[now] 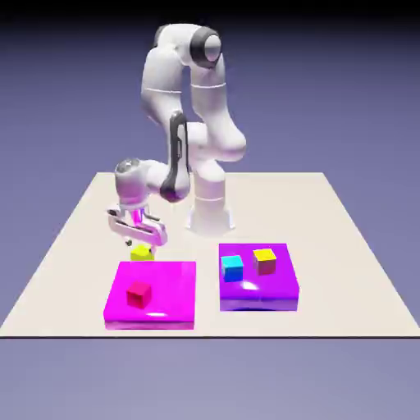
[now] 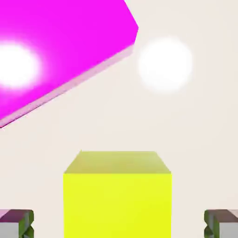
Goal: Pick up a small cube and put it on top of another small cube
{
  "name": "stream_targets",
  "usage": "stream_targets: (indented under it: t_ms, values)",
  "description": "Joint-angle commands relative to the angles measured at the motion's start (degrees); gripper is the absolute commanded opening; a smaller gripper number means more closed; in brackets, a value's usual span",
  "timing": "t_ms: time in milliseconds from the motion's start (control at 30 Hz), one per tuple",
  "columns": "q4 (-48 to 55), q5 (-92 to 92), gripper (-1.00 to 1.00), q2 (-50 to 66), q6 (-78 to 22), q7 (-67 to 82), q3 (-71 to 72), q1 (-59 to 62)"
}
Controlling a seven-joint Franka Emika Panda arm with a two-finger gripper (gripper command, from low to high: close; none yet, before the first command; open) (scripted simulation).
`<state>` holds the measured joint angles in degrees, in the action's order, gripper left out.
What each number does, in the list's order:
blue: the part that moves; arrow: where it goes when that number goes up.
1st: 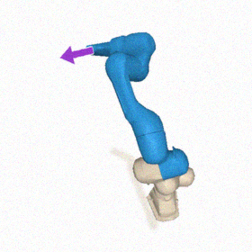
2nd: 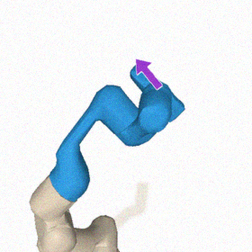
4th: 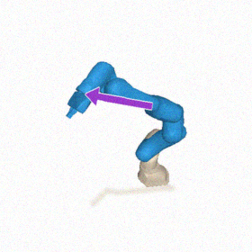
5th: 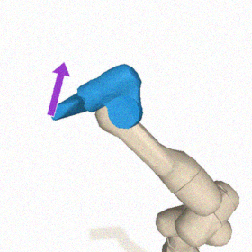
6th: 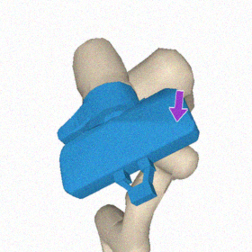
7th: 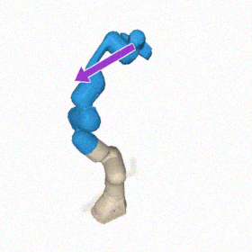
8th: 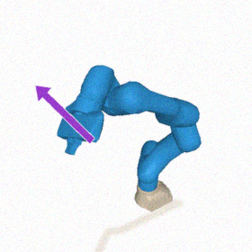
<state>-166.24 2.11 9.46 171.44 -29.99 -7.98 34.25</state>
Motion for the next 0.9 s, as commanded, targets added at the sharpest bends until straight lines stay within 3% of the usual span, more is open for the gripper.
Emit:
stream_targets:
  t_ms: [0,33,67,433,867]
  values:
    - [0.2,1.3,0.00,2.1,1.8,0.9,1.2,0.9]
    - [0.4,2.1,0.00,3.3,2.9,1.5,1.9,1.4]
    - [0.4,2.1,-1.00,3.3,2.9,1.5,1.9,1.4]
    - [-1.7,-9.3,-1.00,-14.5,-12.7,-6.4,-8.5,-6.0]
    - [17.5,2.1,-1.00,-21.4,-38.7,-25.6,18.4,-27.4]
